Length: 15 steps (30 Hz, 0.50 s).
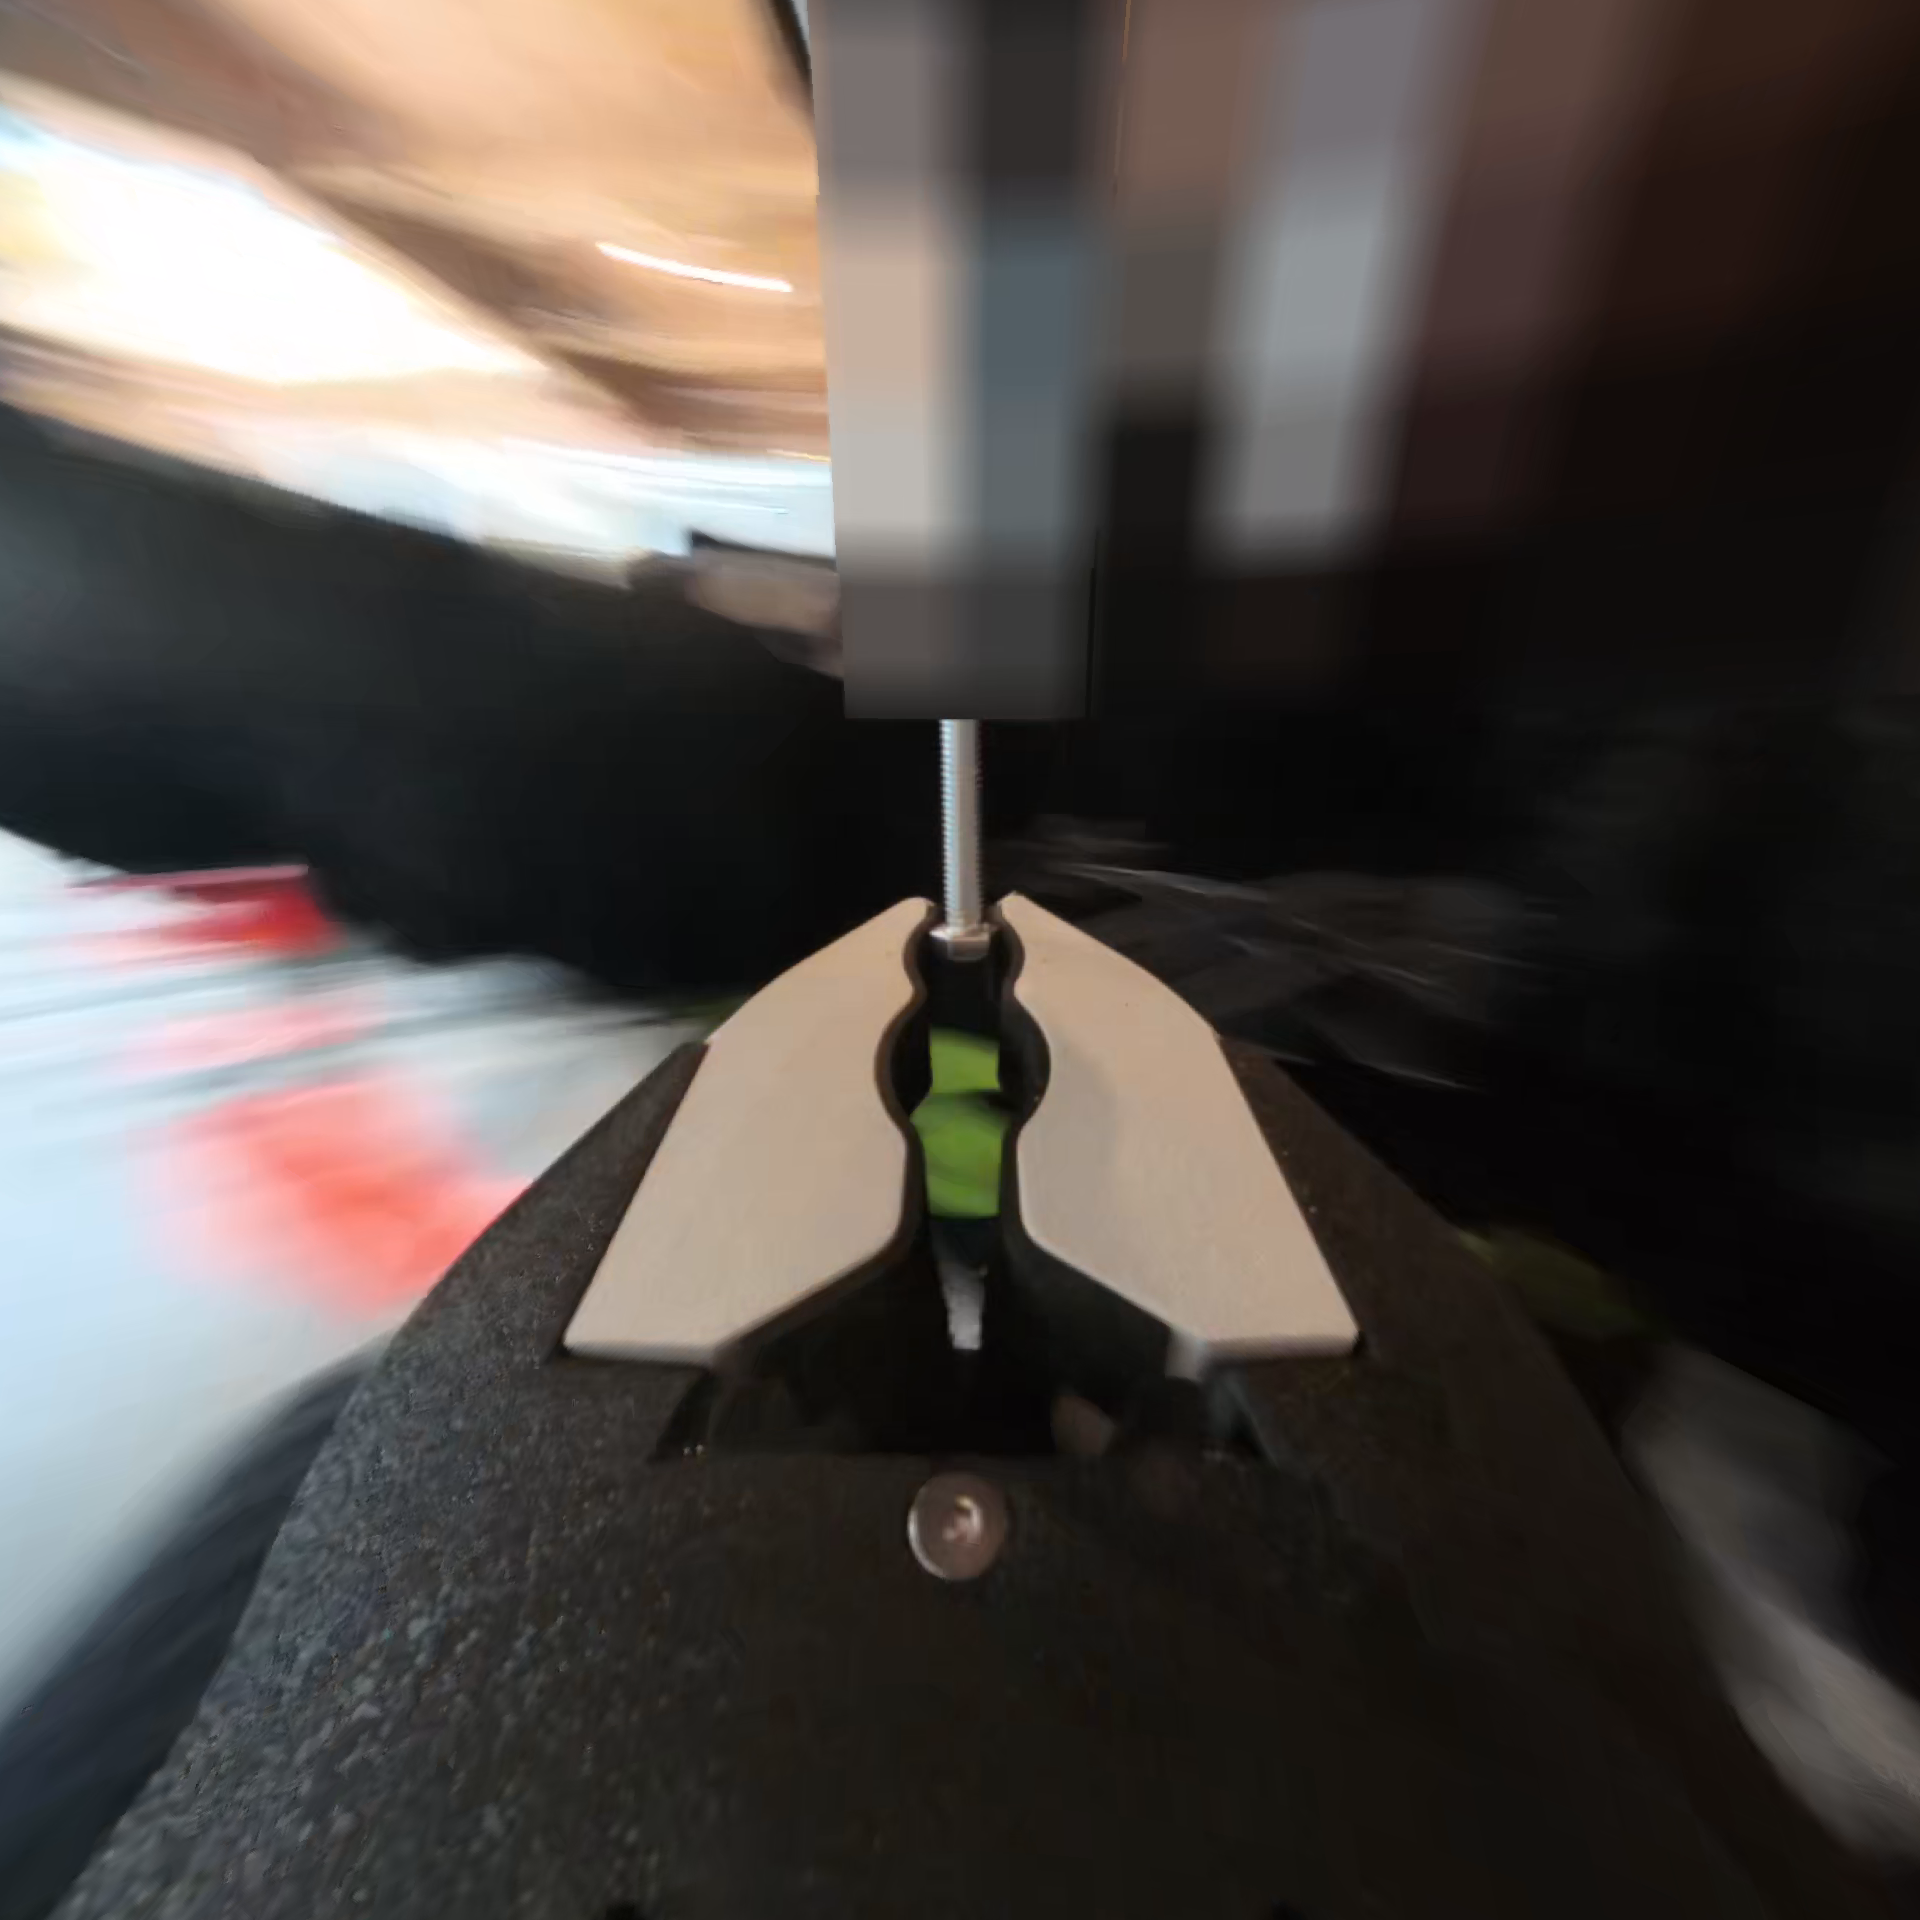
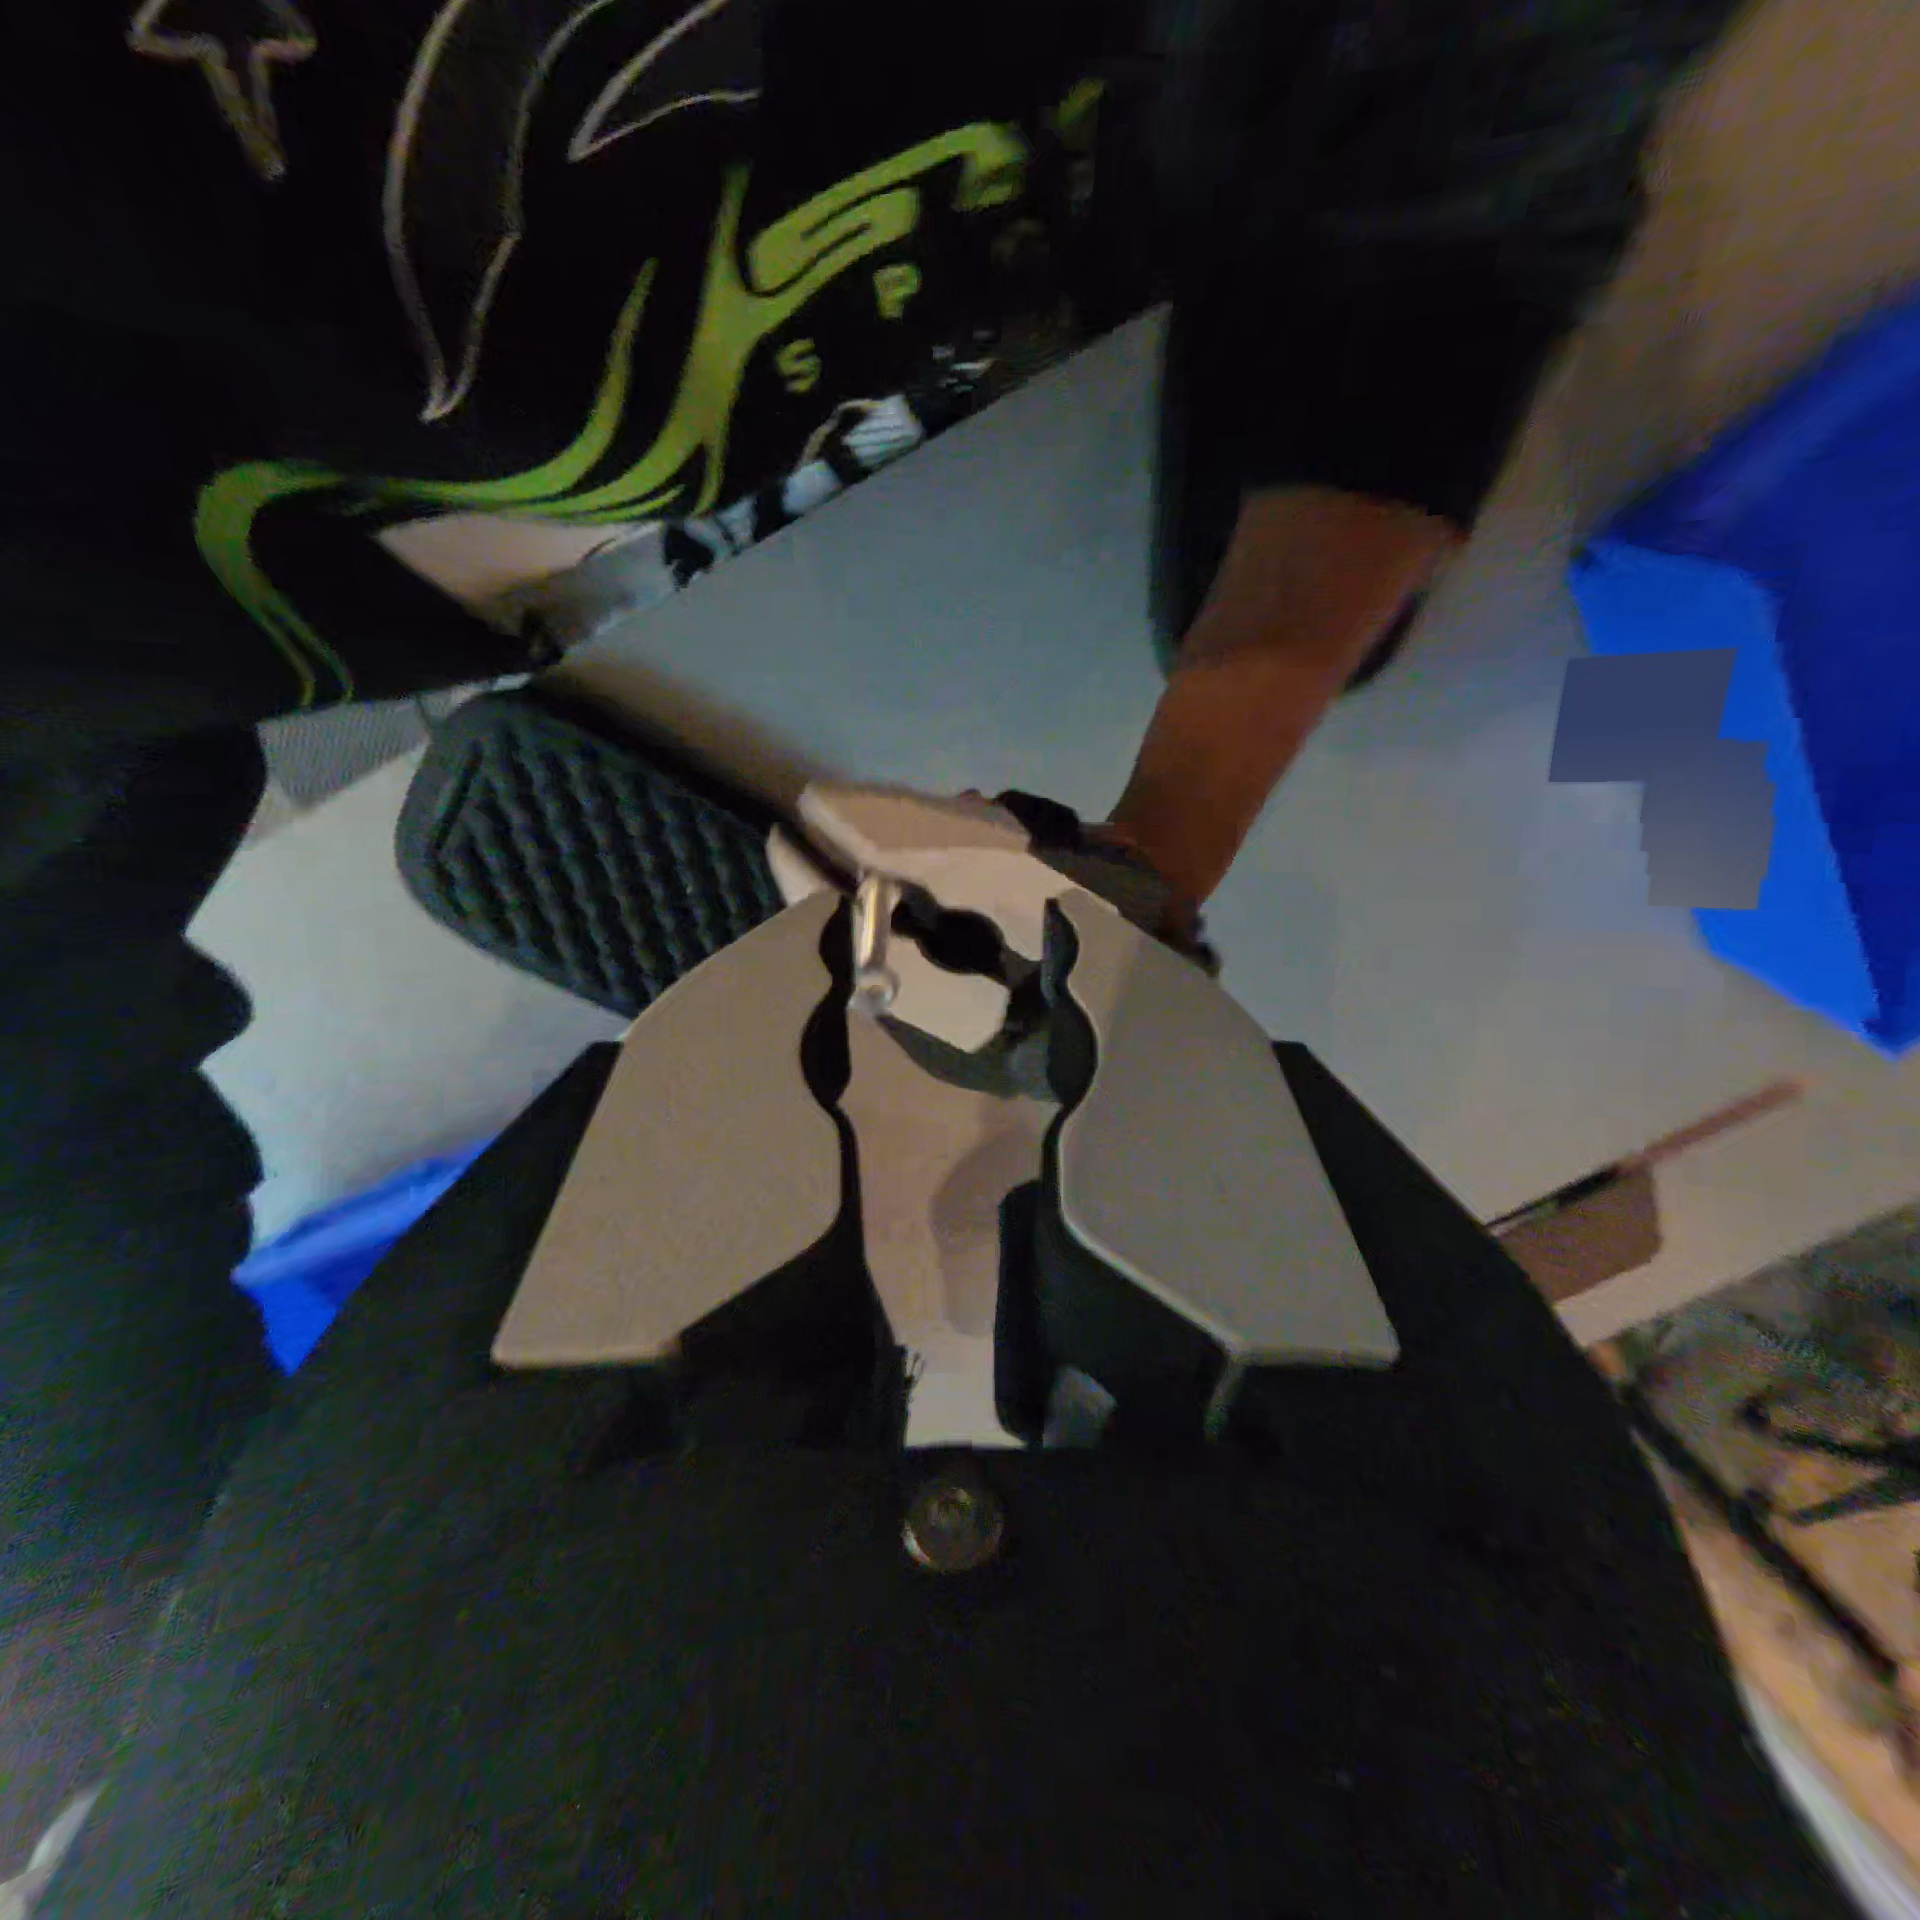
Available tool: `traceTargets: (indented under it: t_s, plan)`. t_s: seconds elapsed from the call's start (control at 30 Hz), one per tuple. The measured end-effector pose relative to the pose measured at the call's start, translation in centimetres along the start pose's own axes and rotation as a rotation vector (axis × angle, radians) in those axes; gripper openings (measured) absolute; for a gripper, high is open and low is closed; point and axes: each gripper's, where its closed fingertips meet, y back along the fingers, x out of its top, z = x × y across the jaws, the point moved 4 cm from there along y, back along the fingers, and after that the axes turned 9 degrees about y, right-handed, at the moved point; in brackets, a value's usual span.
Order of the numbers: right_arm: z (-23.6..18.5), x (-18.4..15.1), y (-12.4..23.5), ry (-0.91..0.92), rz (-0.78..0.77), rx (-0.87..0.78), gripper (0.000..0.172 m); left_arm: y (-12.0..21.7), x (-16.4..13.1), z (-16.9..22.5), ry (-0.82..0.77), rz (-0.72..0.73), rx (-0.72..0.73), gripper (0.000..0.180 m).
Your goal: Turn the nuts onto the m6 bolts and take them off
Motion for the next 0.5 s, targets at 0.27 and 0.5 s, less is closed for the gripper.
traceTargets:
  t_s: [0.27, 0.5]
  plan:
    - [0.8, -8.8, 1.7, -0.709, 0.028, -0.402, 0.033, 12.4, 2.4, 0.9, -0.488, 0.295, 1.387, 0.007]
    - [2.1, -11.2, -3.1, -1.036, 0.061, -0.406, 0.028, 13.6, -1.6, 1.1, -0.645, 0.086, 1.765, 0.007]
